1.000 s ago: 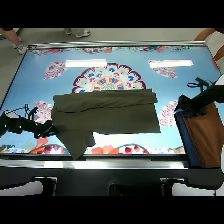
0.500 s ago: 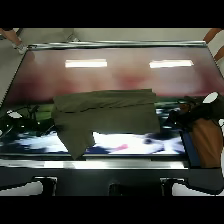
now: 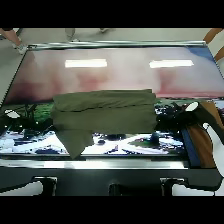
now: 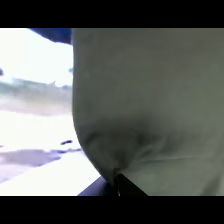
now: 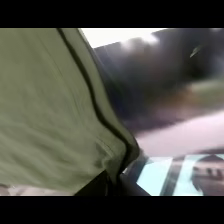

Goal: Fold the shirts.

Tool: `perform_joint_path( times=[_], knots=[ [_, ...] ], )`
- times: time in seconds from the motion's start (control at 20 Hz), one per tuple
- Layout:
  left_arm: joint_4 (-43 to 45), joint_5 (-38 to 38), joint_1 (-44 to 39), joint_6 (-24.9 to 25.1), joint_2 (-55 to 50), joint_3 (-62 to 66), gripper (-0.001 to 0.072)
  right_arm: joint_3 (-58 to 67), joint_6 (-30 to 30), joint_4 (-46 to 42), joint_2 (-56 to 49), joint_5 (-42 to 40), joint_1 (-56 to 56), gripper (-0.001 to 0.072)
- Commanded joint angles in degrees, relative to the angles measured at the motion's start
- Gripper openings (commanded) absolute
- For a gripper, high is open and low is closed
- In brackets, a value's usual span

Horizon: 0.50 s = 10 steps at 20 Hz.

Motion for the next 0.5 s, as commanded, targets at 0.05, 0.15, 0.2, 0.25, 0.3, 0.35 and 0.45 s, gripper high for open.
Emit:
perform_joint_path(
  times=[0.05, 0.15, 0.2, 0.25, 0.3, 0.35, 0.45],
  knots=[
    [-0.46, -3.80, 0.35, 0.04, 0.85, 3.67, 0.0035, 2.45, 0.74, 0.13, 1.20, -2.97, 1.14, 0.0041],
    [-0.44, -7.61, 0.24, 2.14, 3.45, 11.98, 0.0033, 7.76, -2.47, -0.13, 6.03, -1.16, 1.14, 0.0041],
    [-0.52, -7.74, 0.20, 2.16, 6.36, 18.03, 0.0033, 11.45, -3.30, -0.70, 9.40, -1.36, 1.14, 0.0041],
    [-0.70, -7.04, 0.09, 1.75, 9.79, 25.16, 0.0033, 16.31, -4.02, -1.51, 13.46, -2.62, 1.14, 0.0041],
    [-1.11, -5.79, -0.07, 1.27, 13.09, 32.70, 0.0033, 21.84, -4.76, -2.54, 17.81, -4.98, 1.14, 0.0041],
    [-1.55, -4.37, -0.13, 1.25, 16.22, 40.92, 0.0034, 27.23, -5.44, -3.52, 21.94, -8.02, 1.14, 0.0042],
    [-1.46, 1.09, -0.26, -0.26, 22.23, 58.42, 0.0034, 37.55, -6.51, -6.25, 30.62, -15.02, 1.14, 0.0042]
  ],
)
